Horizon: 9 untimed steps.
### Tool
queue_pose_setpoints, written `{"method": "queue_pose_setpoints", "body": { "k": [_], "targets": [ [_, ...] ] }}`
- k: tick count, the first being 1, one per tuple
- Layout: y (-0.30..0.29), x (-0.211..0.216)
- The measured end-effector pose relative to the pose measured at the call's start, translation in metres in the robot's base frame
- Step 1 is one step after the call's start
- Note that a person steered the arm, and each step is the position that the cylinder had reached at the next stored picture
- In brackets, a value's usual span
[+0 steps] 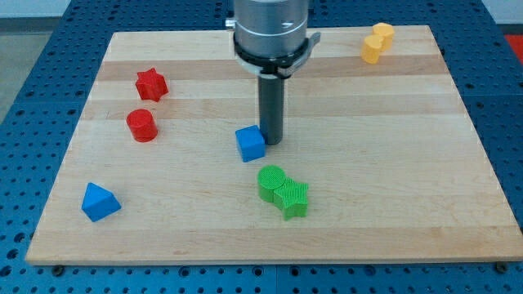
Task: Move the blue cube closer to the blue triangle
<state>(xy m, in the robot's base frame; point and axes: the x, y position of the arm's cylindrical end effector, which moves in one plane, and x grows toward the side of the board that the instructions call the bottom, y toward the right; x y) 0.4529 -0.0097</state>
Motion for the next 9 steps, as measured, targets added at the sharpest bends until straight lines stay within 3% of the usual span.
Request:
{"method": "queue_pose_setpoints", "body": {
  "k": [7,9],
  "targets": [
    [-0.152,0.068],
    [-0.165,0.069]
  ]
}}
